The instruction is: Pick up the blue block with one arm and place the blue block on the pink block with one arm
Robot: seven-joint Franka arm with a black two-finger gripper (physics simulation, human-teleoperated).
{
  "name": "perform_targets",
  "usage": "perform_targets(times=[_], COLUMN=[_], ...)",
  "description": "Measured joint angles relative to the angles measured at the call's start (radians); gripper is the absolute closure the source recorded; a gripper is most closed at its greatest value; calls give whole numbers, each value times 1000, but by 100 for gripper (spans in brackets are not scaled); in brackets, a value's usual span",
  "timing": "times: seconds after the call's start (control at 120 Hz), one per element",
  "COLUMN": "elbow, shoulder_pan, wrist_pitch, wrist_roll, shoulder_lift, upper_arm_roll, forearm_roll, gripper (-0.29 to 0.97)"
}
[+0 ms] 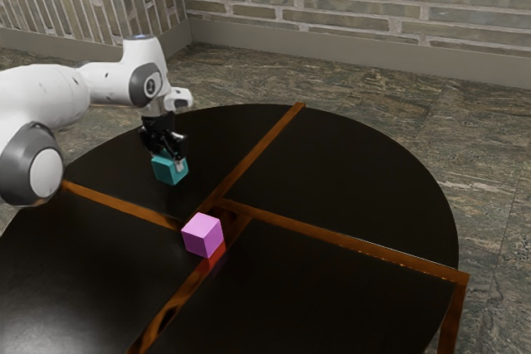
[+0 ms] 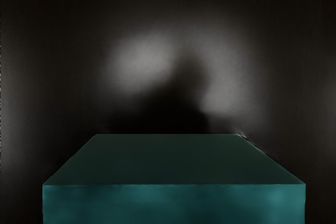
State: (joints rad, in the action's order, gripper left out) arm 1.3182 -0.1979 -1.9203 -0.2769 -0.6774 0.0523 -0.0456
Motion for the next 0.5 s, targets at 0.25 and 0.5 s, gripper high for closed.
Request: perform_targets(times=[0.25, 0.5], elbow=[658, 757], shoulder_pan=[109, 174], wrist_pitch=[-108, -279], wrist_roll=[58, 174], shoulder_lift=[509, 532], upper_arm_roll=[-9, -32], forearm_roll=[-32, -28], gripper=[31, 31])
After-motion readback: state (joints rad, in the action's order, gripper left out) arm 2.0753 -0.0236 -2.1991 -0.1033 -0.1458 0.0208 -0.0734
